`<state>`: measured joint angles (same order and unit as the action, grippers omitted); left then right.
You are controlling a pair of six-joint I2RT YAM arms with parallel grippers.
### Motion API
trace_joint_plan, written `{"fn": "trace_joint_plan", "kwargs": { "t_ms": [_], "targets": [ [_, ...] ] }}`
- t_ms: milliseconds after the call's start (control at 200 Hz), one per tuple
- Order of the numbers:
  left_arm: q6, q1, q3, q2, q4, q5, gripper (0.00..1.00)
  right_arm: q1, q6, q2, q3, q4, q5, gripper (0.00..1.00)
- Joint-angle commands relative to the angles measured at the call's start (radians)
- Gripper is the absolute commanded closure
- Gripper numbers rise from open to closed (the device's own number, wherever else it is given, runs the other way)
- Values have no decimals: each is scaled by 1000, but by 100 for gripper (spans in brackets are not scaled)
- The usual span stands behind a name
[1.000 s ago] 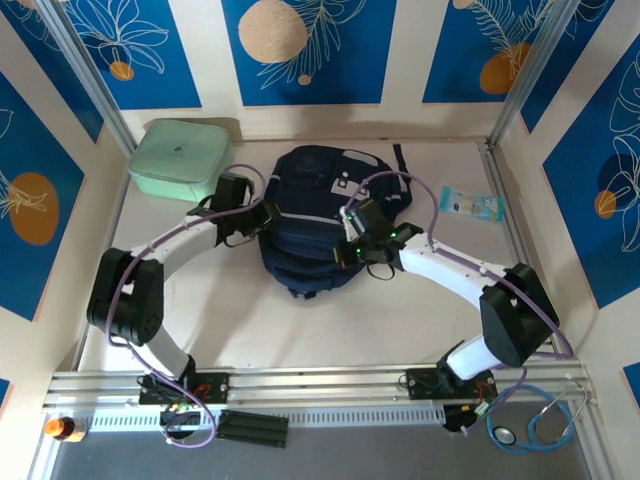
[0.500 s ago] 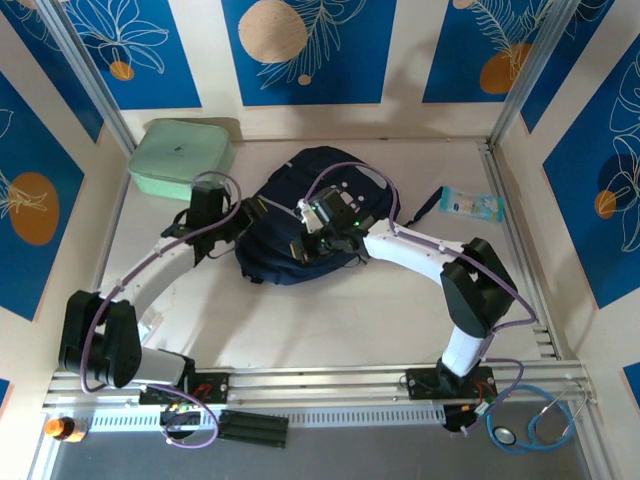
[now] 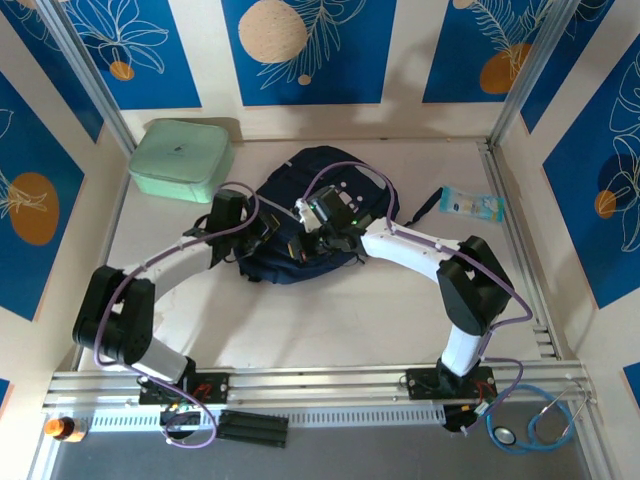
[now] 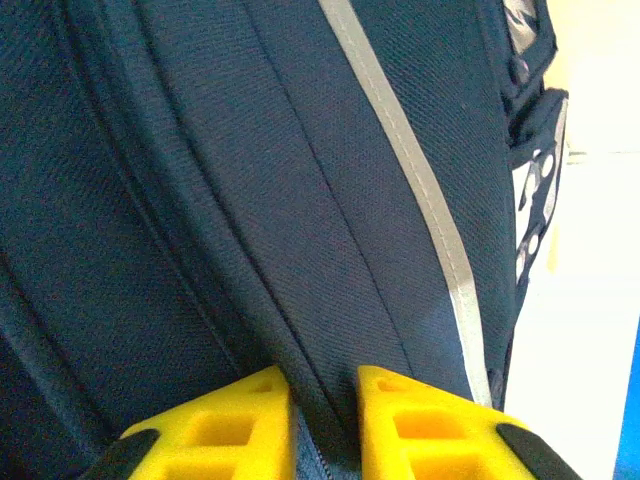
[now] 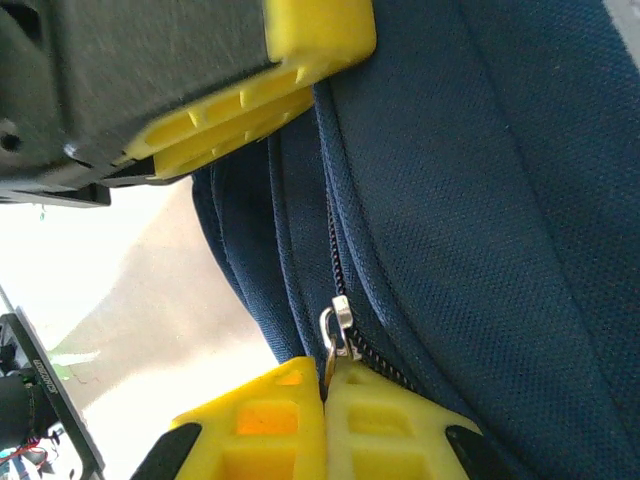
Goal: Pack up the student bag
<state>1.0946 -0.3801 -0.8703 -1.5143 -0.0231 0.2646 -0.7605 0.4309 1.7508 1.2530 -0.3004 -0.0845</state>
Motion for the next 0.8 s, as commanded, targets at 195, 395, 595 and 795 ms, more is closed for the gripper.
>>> {"fn": "trace_joint_plan", "kwargs": {
  "t_ms": [195,395,595,795],
  "targets": [
    [-44,0,-61,-25,39,-20,100,-6,-44,-143,-153,-74,249,100],
    [-49,6,-59,-30,32,-12,100,83,-72,-192,-223,-116,304,100],
    [-61,1,-54,-39,37,34,100,195,-27,-166,-173,-135,336,100],
    [-103,-59,-93,-74,91,49,100,305,32,-60,-46,-170,345,100]
  ]
}}
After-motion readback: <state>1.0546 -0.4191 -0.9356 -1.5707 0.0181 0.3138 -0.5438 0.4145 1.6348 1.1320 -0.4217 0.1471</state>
